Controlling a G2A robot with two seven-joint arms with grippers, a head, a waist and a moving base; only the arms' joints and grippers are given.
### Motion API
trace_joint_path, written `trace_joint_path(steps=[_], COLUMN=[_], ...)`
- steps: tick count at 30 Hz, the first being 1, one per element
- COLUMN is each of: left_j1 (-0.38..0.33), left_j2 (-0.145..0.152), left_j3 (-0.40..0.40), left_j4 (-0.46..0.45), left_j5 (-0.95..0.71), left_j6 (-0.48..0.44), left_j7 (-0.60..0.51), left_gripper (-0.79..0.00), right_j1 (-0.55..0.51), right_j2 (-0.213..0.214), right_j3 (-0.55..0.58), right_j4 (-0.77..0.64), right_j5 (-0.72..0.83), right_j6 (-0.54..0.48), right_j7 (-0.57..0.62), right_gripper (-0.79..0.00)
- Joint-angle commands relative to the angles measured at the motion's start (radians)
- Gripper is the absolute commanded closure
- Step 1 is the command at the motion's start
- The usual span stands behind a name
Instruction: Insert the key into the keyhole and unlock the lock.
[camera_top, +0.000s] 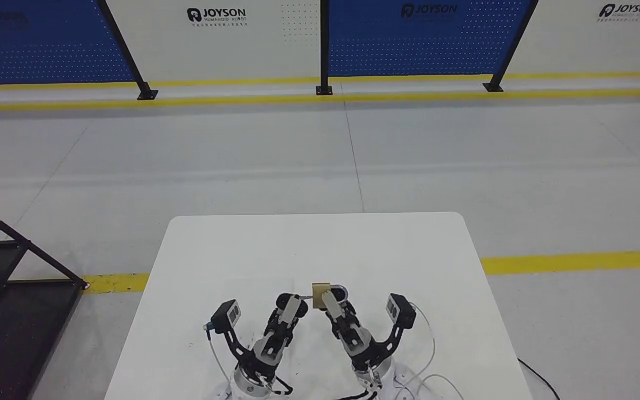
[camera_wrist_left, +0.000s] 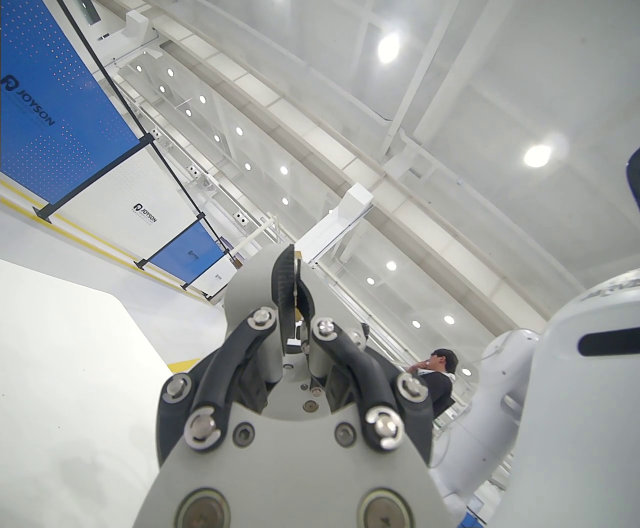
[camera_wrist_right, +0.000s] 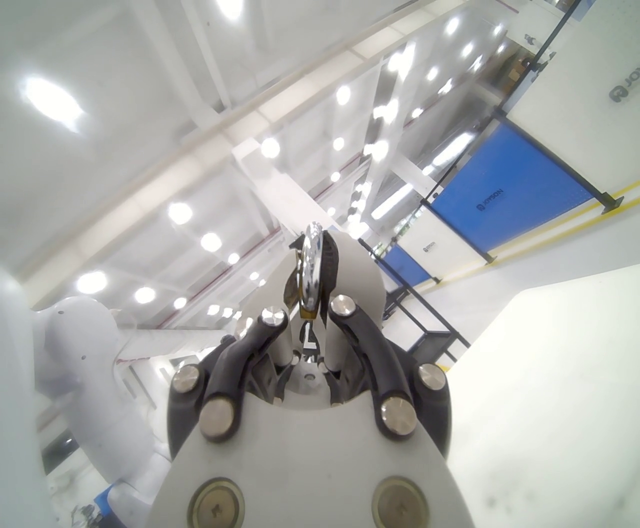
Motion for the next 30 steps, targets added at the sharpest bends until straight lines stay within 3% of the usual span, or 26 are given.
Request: trace_joint_path(steps=[1, 30], left_j1=[0.0, -0.001], left_j2=[-0.001, -0.016], left_j3=[0.0, -0.004], left_j4=[-0.001, 0.008], left_j5=[0.002, 0.03], left_j6=[0.001, 0.015], left_j7=[-0.002, 0.001], left_gripper=[0.0, 0.0], right_j1=[-0.002, -0.013], right_j2=[-0.001, -0.013], right_j3=[0.001, 0.017], right_j4=[-0.001, -0.004], right_j5=[-0.002, -0.043], right_j6=[0.003, 0.015], right_j7=[0.003, 0.017], right_gripper=[0.0, 0.0])
